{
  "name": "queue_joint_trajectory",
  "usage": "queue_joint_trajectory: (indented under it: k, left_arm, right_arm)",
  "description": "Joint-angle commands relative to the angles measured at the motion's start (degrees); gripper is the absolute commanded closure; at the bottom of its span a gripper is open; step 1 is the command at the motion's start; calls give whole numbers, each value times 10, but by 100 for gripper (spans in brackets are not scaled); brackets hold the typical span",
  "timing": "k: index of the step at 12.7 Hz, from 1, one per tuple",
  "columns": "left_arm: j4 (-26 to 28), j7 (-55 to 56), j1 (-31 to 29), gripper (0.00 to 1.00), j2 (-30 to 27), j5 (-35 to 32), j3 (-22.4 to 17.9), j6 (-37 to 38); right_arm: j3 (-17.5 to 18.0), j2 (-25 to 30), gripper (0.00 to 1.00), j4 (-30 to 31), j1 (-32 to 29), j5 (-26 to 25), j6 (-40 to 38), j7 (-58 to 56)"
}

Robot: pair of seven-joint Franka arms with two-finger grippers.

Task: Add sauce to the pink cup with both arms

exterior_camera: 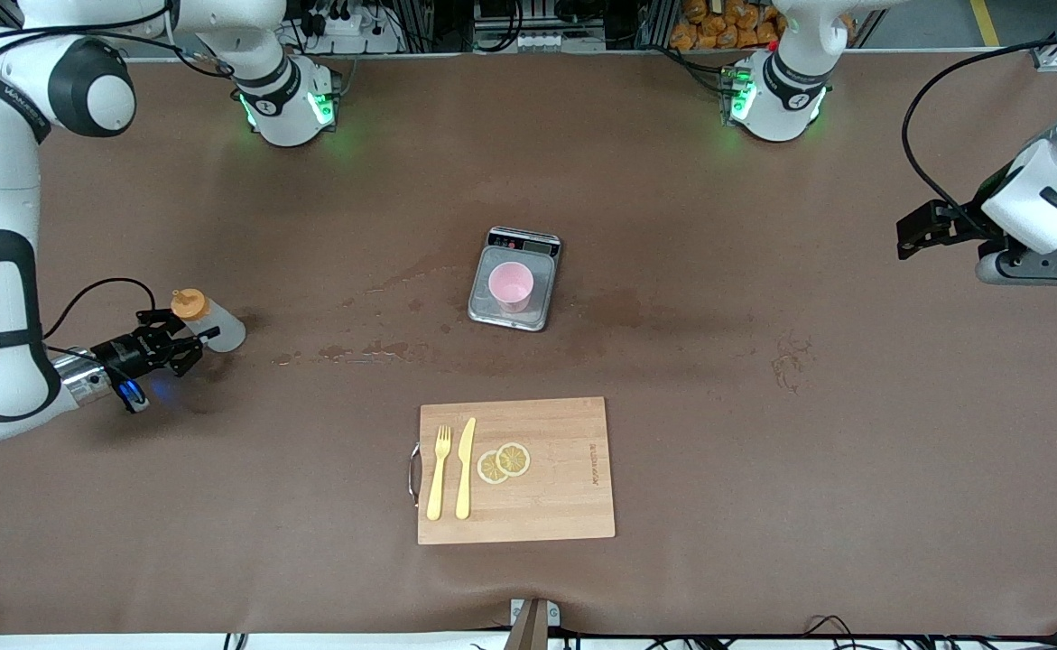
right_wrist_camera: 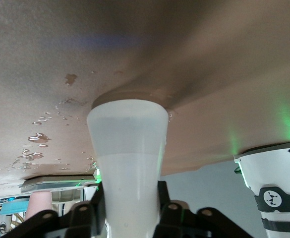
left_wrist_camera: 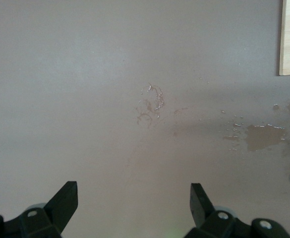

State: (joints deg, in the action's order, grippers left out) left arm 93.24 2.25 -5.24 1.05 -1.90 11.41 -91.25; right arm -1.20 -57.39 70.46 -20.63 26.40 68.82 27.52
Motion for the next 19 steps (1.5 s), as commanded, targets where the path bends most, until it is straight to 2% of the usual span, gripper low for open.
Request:
queue_joint_trajectory:
  k: [1, 6, 9, 11, 15, 17, 19]
  left_arm:
    - [8, 2, -2, 0, -11, 11, 1, 5]
    - [9, 2, -2, 0, -11, 11, 1, 5]
    - [6, 2, -2, 0, -18, 12, 2, 5]
    - [6, 4, -3, 0, -19, 12, 2, 5]
    - [8, 8, -6, 0, -34, 12, 2, 5]
    - [31, 8, -2, 0, -57, 12, 2, 4]
    - [38, 8, -2, 0, -63, 13, 2, 2]
  right_arm:
    - [7, -6, 0, -8, -6, 8, 1, 4]
    - [5, 30, 0, -23, -15, 4, -22, 2]
    - [7, 61, 0, -79, -11, 3, -92, 3]
    - [7, 86, 0, -116, -16, 1, -99, 0]
    - [9, 161, 0, -123, 40, -17, -106, 1]
    - [9, 209, 0, -123, 59, -31, -96, -1]
    - [9, 228, 0, -123, 86, -48, -76, -2]
